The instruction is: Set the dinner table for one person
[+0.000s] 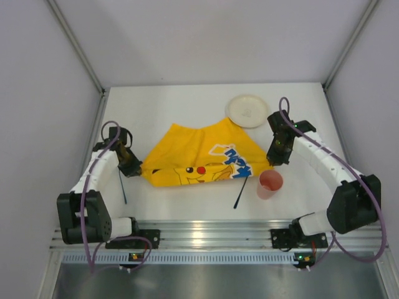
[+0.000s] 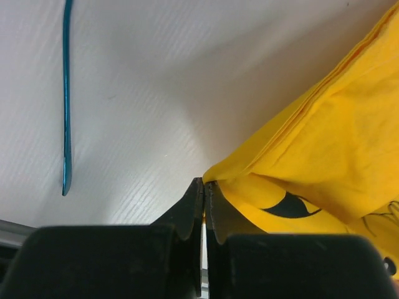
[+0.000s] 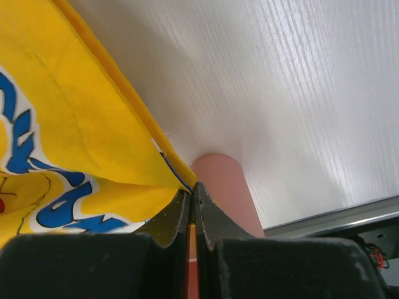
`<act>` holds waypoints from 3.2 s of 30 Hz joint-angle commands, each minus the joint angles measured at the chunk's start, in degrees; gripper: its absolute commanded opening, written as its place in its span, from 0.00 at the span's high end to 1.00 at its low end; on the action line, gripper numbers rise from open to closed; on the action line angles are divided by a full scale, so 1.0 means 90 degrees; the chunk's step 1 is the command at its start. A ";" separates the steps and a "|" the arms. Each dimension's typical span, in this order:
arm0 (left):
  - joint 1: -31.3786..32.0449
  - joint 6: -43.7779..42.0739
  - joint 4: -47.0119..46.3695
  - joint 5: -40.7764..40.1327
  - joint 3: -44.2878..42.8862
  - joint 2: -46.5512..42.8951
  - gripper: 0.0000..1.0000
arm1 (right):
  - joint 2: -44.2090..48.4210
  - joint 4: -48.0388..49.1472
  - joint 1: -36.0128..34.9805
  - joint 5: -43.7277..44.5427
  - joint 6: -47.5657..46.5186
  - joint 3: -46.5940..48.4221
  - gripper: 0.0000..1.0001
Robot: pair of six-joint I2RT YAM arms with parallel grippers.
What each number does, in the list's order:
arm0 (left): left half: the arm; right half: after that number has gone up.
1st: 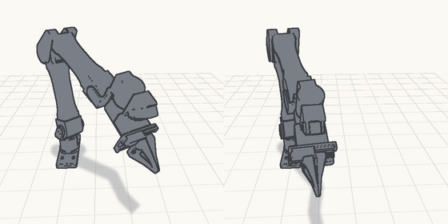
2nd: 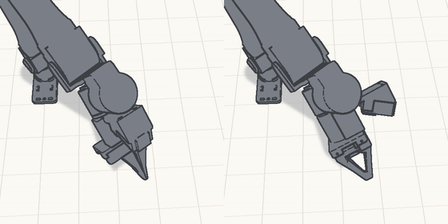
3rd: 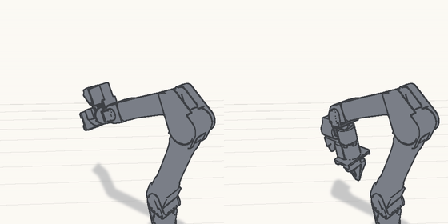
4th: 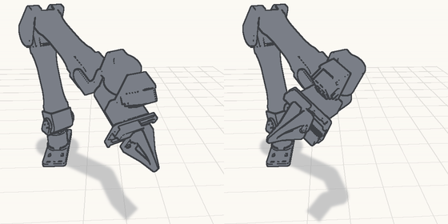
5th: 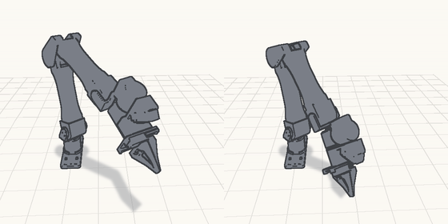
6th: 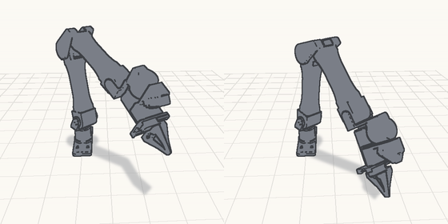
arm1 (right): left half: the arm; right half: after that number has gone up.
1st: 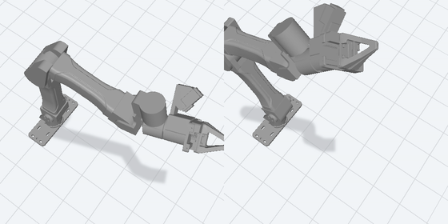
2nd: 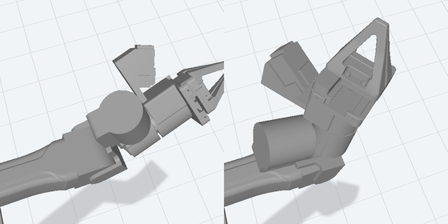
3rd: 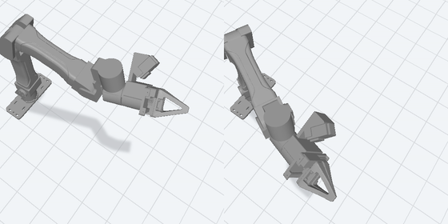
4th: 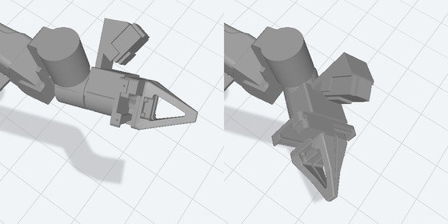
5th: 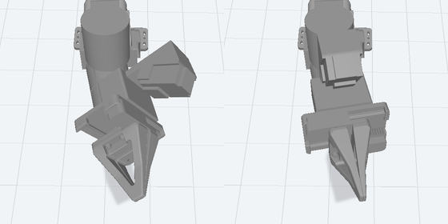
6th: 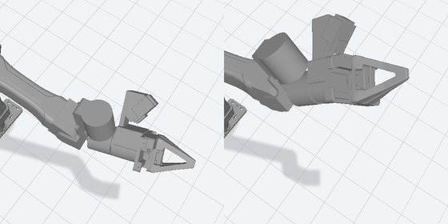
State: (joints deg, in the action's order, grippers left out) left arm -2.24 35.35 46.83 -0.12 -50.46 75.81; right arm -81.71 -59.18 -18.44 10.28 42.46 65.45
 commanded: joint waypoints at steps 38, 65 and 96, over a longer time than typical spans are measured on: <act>0.0932 -0.1457 -0.1278 0.0941 -0.3465 0.4075 0.06 | -0.4514 0.0275 0.0036 -0.1355 -0.1895 0.5161 0.21; 0.0845 -0.1584 -0.0848 0.0541 -0.3778 0.4741 1.00 | -0.5853 0.1878 0.0261 -0.2608 -0.1661 0.4700 1.00; -0.0982 -0.1565 -0.0427 0.0228 -0.5889 0.5776 0.83 | -0.6517 0.0696 0.0720 -0.1661 -0.0899 0.6488 1.00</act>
State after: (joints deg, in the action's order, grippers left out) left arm -9.67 21.50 43.44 1.72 -102.30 127.55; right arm -140.11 -51.75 -12.88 -8.45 35.09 123.07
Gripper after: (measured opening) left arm 0.133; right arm 0.009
